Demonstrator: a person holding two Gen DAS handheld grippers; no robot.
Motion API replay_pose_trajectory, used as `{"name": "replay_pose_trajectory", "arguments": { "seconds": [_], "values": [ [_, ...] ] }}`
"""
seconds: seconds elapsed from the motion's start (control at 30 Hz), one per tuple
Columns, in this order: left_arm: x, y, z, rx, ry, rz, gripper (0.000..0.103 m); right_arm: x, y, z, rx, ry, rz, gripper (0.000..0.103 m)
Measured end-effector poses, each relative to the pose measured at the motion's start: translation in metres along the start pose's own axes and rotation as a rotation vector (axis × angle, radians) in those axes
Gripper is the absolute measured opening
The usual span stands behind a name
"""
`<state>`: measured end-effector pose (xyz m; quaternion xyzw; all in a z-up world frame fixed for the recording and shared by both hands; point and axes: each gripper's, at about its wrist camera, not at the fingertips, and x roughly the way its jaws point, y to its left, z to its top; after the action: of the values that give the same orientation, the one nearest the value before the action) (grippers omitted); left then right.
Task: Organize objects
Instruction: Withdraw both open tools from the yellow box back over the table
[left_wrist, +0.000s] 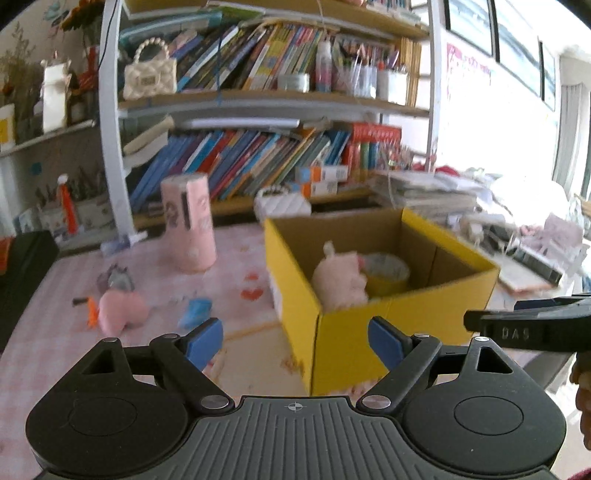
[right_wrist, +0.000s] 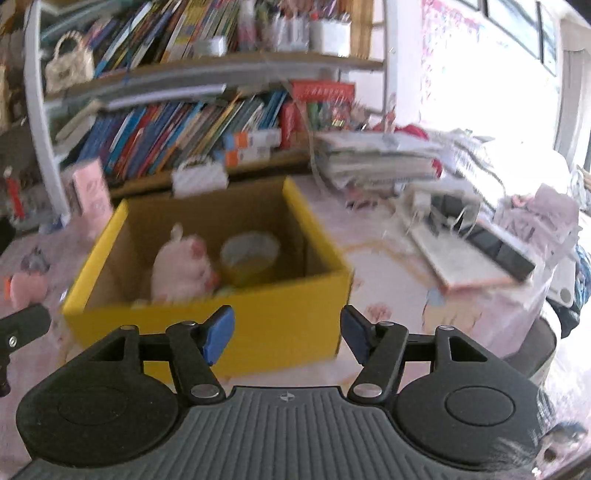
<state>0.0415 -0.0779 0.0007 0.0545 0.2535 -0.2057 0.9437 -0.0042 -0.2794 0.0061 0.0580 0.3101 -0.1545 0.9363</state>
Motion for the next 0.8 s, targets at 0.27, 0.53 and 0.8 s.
{"name": "replay_pose_trajectory", "arguments": {
  "seconds": [0.27, 0.53, 0.8],
  "values": [
    [-0.015, 0.019, -0.028, 0.019, 0.109, 0.038, 0.088, -0.008, 0.048, -0.038, -0.128, 0.129, 0.084, 0.068],
    [-0.036, 0.042, -0.044, -0.003, 0.143, 0.072, 0.088, -0.016, 0.079, -0.055, -0.164, 0.18, 0.134, 0.07],
    [-0.054, 0.056, -0.056, -0.016, 0.158, 0.089, 0.088, -0.028, 0.101, -0.068, -0.191, 0.196, 0.169, 0.071]
  ]
}}
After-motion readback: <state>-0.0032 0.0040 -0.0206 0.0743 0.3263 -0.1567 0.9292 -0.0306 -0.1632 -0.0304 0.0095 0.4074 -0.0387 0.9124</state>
